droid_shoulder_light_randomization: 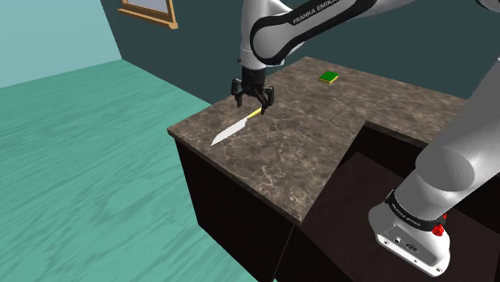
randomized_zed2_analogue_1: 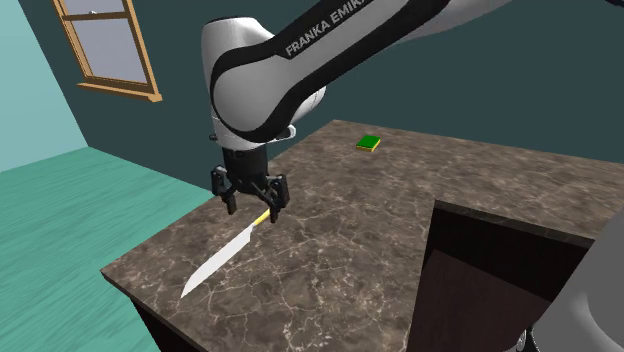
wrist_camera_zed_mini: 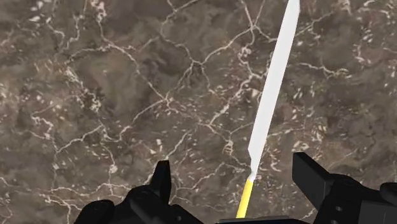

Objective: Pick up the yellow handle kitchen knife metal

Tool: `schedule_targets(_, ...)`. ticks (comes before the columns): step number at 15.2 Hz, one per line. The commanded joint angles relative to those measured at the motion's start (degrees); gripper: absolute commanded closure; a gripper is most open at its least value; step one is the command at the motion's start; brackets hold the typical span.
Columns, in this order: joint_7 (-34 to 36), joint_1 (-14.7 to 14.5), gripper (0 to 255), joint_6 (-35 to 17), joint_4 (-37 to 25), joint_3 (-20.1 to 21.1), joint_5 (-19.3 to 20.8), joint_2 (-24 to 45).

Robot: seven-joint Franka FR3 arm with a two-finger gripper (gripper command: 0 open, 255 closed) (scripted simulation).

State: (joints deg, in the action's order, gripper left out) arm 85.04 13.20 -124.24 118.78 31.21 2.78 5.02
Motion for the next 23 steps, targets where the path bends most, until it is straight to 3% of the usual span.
schedule_targets(1,7.17,-0.75,0,-0.85,-3.38,-0.51,2.98,5.48)
schedule_targets(4,15.67,-2.49,0,-1.59,-8.42,-2.56,6.08,12.67)
schedule_targets(14,17.23,-3.50,0,-6.36,-6.84,-3.84,8.29,16.26)
schedule_targets(15,17.20,-3.48,255,-6.37,-6.86,-3.86,8.30,16.28)
schedule_targets(23,17.22,-3.51,255,-6.36,-6.93,-3.87,8.33,16.34)
